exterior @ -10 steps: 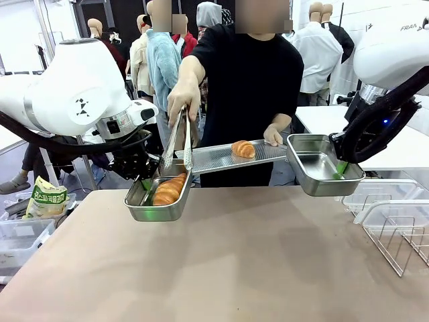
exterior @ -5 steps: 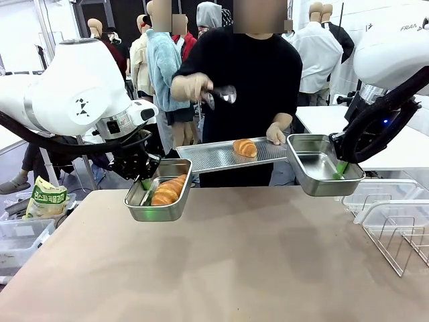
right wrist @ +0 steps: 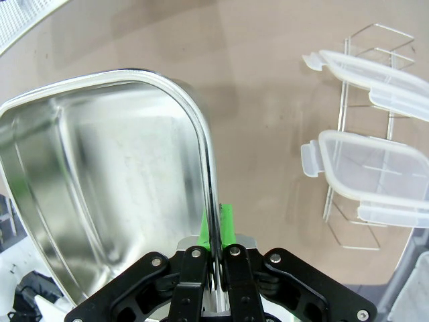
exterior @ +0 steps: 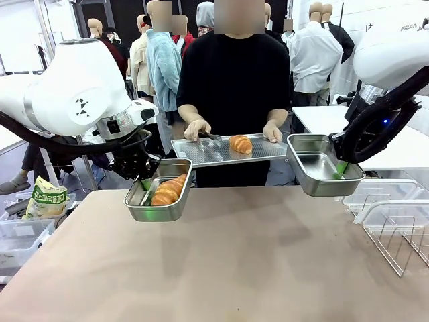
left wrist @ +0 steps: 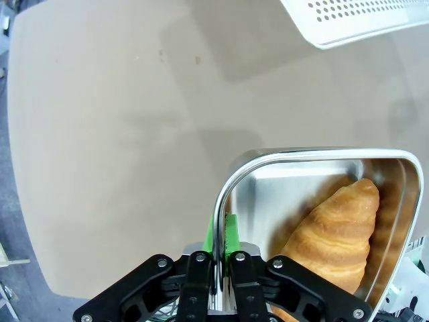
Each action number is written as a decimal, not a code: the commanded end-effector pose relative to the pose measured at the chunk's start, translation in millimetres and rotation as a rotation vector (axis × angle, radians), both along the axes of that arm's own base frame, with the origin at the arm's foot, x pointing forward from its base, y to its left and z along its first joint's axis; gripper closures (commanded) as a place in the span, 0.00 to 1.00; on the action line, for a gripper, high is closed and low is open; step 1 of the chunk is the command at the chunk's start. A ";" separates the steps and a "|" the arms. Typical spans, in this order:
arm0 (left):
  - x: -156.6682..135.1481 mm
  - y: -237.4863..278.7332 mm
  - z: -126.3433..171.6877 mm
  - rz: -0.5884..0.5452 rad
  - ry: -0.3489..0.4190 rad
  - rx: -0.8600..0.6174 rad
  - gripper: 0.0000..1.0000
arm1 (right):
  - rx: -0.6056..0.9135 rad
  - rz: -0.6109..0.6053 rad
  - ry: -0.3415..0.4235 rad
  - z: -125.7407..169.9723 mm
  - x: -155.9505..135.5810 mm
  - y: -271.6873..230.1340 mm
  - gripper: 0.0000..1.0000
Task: Place the bread in airtight containers.
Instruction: Once an object is inside an Airtight Container , place the container in the center of the table.
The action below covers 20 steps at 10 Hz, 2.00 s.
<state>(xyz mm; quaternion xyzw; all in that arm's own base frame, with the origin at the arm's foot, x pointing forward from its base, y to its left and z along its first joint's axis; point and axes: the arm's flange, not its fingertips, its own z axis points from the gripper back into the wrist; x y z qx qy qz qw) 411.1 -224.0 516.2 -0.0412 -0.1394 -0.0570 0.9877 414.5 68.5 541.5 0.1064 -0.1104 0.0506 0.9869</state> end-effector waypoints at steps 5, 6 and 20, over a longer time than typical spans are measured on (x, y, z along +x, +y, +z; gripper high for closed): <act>1.3 0.1 4.6 -0.001 -0.002 -0.007 1.00 | 0.006 -0.006 -0.002 1.0 -0.4 -0.7 1.00; 1.3 0.1 4.6 -0.001 -0.002 -0.007 1.00 | 0.006 -0.006 -0.002 1.0 -0.4 -0.7 1.00; 1.3 0.1 4.6 -0.001 -0.002 -0.007 1.00 | 0.006 -0.006 -0.002 1.0 -0.4 -0.7 1.00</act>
